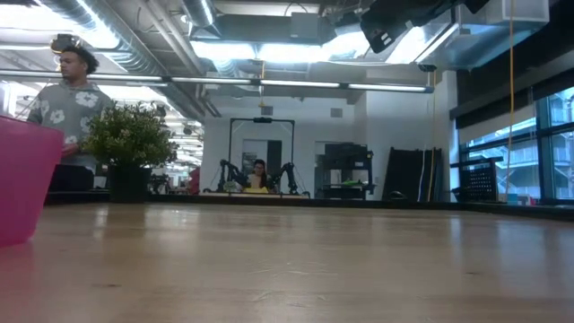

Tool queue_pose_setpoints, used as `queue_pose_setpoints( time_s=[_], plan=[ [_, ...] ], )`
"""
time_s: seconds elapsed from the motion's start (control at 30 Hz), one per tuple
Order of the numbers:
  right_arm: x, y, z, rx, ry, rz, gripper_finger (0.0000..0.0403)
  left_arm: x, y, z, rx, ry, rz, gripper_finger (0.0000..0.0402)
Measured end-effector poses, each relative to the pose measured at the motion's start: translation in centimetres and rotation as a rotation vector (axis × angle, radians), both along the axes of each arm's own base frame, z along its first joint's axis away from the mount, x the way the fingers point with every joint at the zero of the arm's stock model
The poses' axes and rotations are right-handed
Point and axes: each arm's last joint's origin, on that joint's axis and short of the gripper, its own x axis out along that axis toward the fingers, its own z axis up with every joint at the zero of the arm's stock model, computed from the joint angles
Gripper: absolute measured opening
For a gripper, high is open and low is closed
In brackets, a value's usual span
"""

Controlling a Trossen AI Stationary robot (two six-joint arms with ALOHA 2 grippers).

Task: Roll microfiber towels into tight, uniform cylinder then place into a basket
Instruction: Put the folded microfiber blue towel into the bin

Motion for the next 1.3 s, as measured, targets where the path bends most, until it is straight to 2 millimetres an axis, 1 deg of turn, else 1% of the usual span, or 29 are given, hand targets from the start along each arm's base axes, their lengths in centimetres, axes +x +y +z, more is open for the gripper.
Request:
queue_pose_setpoints(
  time_s=[0.2,0.37,0.53,0.63,0.83,0.97,1.2,1.3],
  plan=[
    [0.0,0.0,0.0,0.000,0.000,0.000,0.0077,0.3,0.0,-1.0,0.049,0.043,0.024,0.0284],
    [0.0,0.0,0.0,0.000,0.000,0.000,0.0077,0.9,1.3,-1.5,0.130,0.089,0.063,0.0286],
    [0.0,0.0,0.0,0.000,0.000,0.000,0.0077,1.8,1.8,-1.5,0.146,0.048,0.038,0.0282],
    [0.0,0.0,0.0,0.000,0.000,0.000,0.0077,1.9,2.0,-1.5,0.158,0.026,0.007,0.0282],
    [0.0,0.0,0.0,0.000,0.000,0.000,0.0077,2.1,1.7,-2.1,0.182,0.032,-0.011,0.0282],
    [0.0,0.0,0.0,0.000,0.000,0.000,0.0077,2.6,1.1,-2.7,0.178,0.010,-0.037,0.0282],
    [0.0,0.0,0.0,0.000,-0.001,0.000,0.0077,2.9,0.8,-4.6,0.239,0.065,-0.046,0.0282],
    [0.0,0.0,0.0,0.000,-0.001,0.000,0.0077,3.1,0.5,-5.1,0.219,0.098,-0.067,0.0282]
  ],
)
